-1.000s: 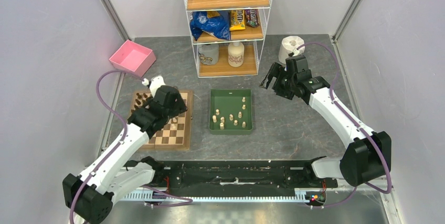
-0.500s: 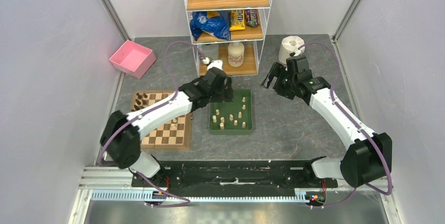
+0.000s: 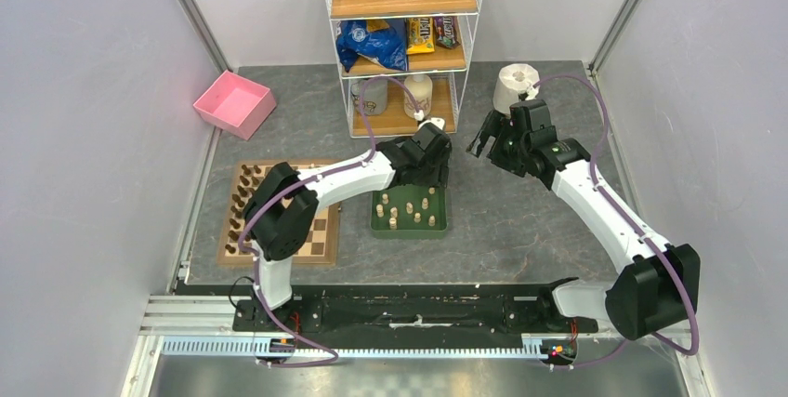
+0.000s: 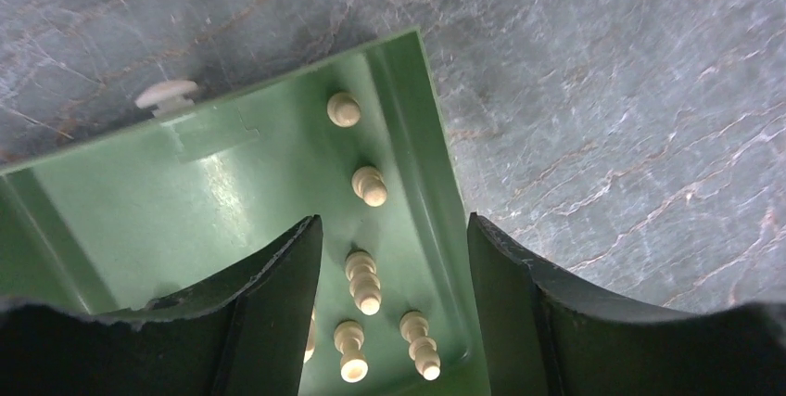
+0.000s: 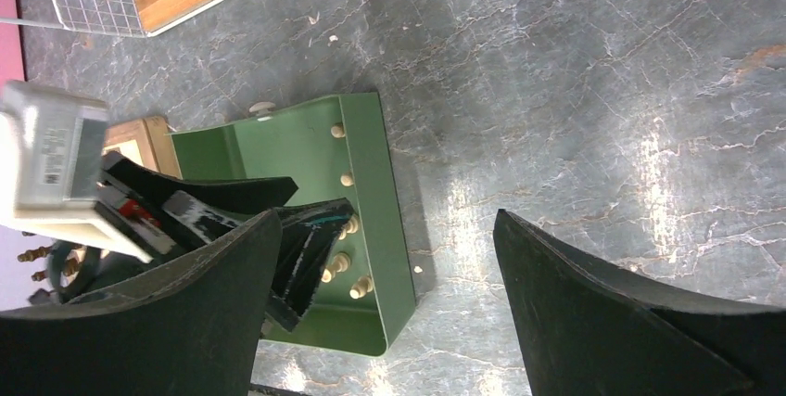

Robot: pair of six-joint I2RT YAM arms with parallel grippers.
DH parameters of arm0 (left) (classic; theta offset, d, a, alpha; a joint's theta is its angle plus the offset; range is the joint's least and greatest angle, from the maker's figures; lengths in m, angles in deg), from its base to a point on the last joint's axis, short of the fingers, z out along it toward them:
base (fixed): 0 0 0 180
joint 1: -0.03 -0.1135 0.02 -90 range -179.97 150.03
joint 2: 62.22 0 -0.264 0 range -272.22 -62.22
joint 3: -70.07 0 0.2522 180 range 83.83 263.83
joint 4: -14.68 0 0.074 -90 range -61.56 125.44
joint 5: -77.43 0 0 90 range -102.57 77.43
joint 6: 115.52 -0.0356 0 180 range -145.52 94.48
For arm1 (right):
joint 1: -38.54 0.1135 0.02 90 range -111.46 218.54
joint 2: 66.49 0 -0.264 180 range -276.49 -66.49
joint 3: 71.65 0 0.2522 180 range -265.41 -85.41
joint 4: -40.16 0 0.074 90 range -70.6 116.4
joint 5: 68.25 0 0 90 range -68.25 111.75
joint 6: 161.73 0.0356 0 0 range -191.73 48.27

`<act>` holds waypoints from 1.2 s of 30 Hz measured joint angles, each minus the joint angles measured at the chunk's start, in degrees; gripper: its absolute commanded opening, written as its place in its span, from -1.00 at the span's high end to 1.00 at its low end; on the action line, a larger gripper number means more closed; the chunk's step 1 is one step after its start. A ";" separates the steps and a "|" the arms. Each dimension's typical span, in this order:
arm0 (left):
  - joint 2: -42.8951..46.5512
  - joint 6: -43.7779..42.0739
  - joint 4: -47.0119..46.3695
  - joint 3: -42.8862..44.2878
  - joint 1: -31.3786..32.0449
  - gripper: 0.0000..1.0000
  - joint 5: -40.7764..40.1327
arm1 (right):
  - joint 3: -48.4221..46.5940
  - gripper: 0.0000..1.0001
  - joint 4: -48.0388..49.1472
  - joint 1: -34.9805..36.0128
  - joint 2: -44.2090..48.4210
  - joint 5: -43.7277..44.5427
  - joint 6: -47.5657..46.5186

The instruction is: Set up the chess pieces on the board

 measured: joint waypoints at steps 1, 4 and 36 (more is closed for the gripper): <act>-0.46 -0.07 0.22 0.07 0.31 -0.27 0.02 | 0.02 -0.86 -0.11 0.00 0.00 0.07 0.00; -1.33 -0.15 1.33 0.09 0.90 -0.21 0.00 | 0.04 -0.86 -0.17 0.00 0.00 0.17 0.00; -6.05 -0.22 3.43 3.08 1.07 0.18 -3.43 | 0.15 -0.87 -0.22 -0.26 -0.33 0.96 -0.26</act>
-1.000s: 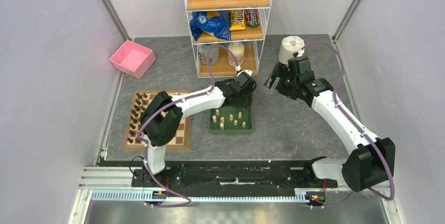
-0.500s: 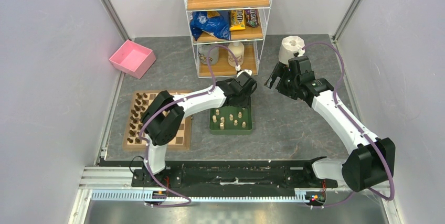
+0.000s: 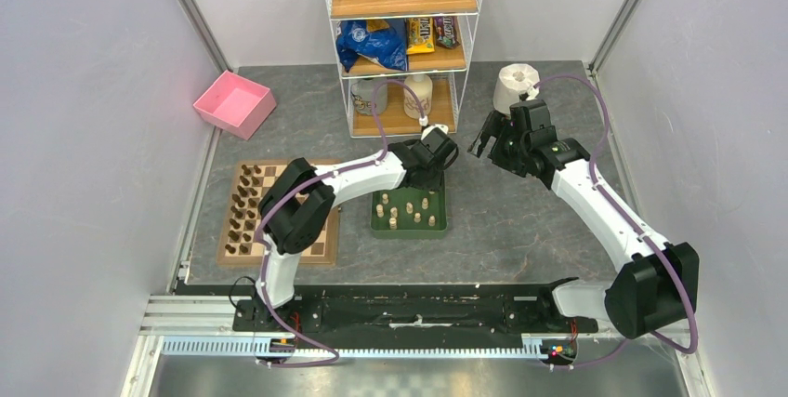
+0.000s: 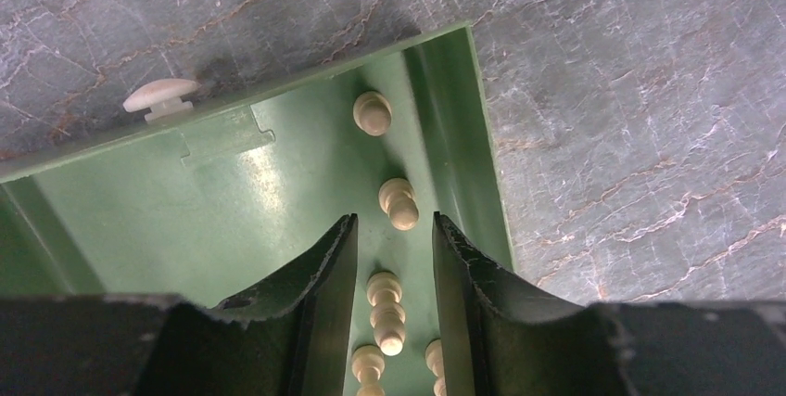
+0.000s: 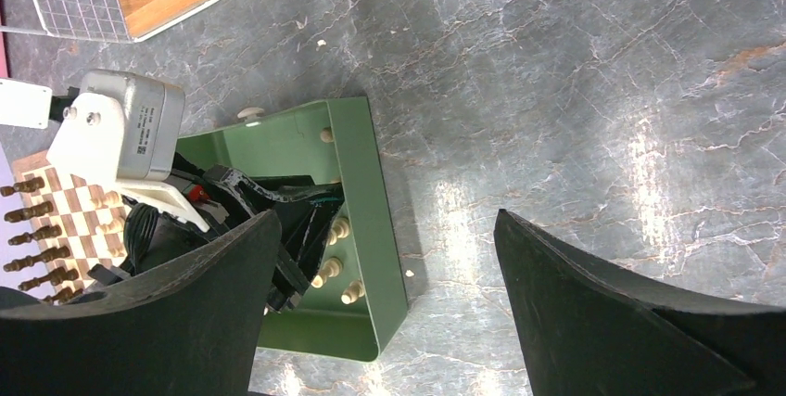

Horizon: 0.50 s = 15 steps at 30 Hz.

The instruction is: Set up the chess pieces on the board

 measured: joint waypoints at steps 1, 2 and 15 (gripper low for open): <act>-0.13 0.00 0.07 0.17 0.00 0.19 -0.02 | 0.00 -0.87 0.00 0.00 -0.02 -0.02 -0.09; -0.28 0.00 0.04 0.35 0.00 0.20 -0.02 | 0.00 -0.87 0.00 0.00 -0.07 -0.02 -0.17; -1.99 0.02 0.26 0.66 0.00 0.31 -0.04 | 0.00 -0.88 0.00 -0.07 -0.13 0.00 -0.39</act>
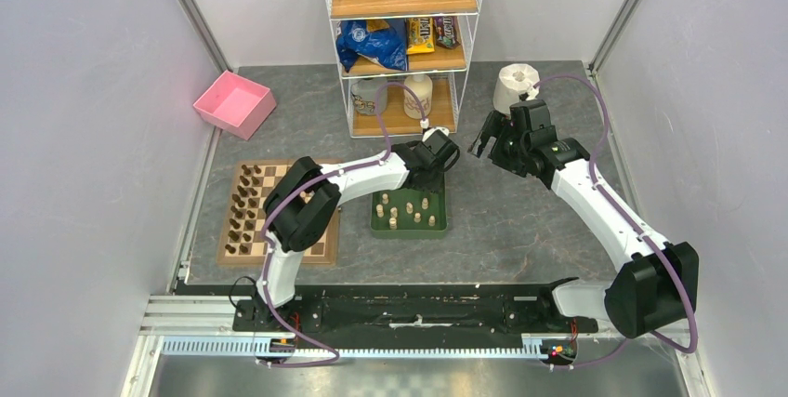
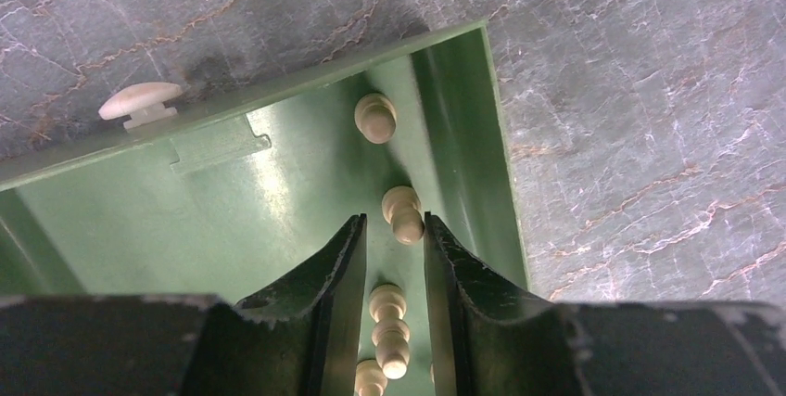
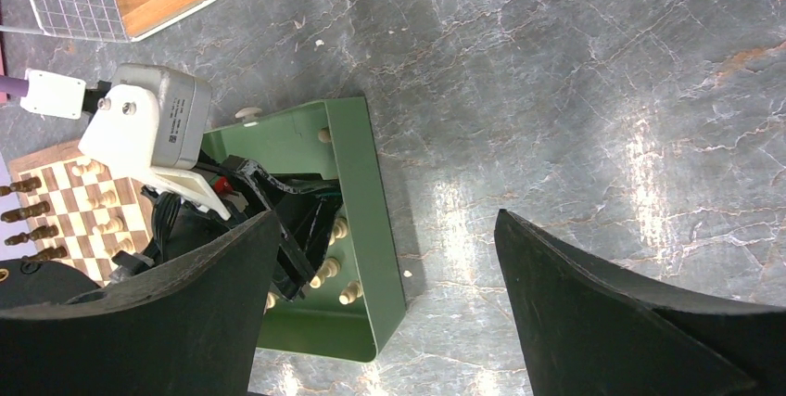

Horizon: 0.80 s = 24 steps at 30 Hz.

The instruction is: Set up the chess pieces on the board

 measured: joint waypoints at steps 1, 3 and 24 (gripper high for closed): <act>-0.07 0.00 -0.02 0.09 0.00 0.32 0.00 | 0.00 -0.88 0.00 0.00 0.00 -0.02 0.00; -0.33 0.00 -0.02 0.35 0.00 0.35 0.00 | 0.00 -0.87 -0.02 -0.02 0.00 -0.02 -0.04; 0.20 -0.04 0.44 0.50 0.00 0.96 -2.01 | 0.00 -0.88 -0.04 -0.17 -0.59 -0.24 -0.39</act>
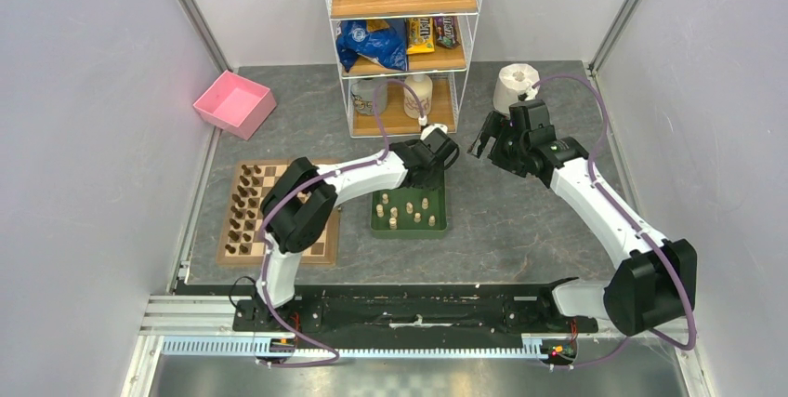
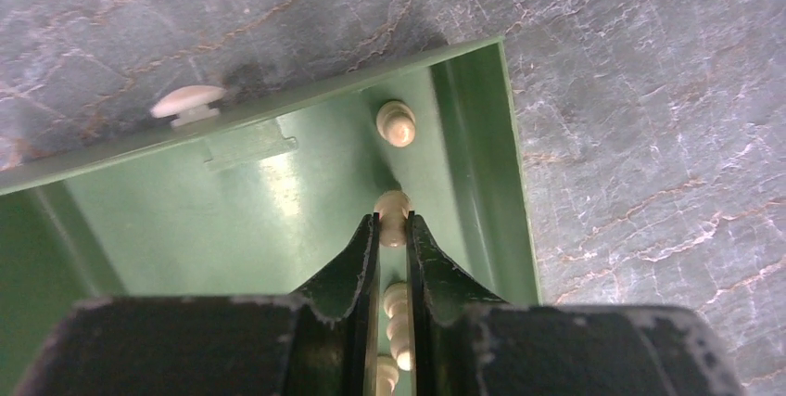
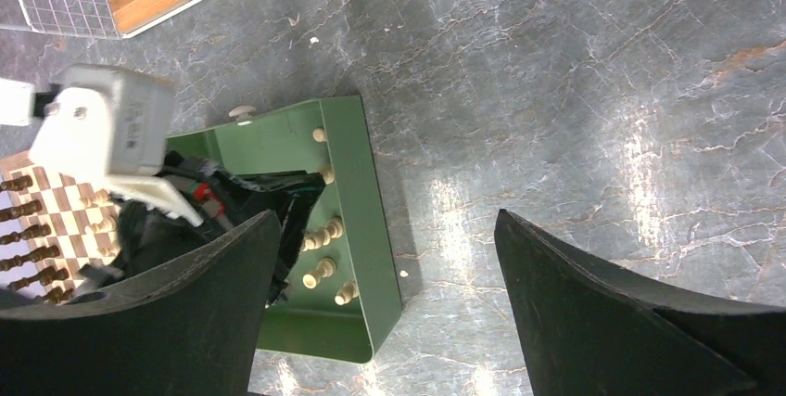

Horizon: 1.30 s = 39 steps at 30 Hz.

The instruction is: Set up the chess pieces on the board

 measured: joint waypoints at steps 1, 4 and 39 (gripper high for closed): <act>0.61 0.00 0.07 -0.22 0.00 0.96 -0.48 | 0.00 -0.88 0.00 0.00 -0.07 0.00 0.00; 4.04 0.00 0.31 -1.60 0.00 0.96 -1.95 | 0.00 -0.88 0.00 -0.02 -0.31 -0.04 0.00; 56.26 27.21 25.62 -46.40 -6.97 0.96 -18.47 | 0.00 -0.88 0.15 -0.13 -2.38 -3.26 1.09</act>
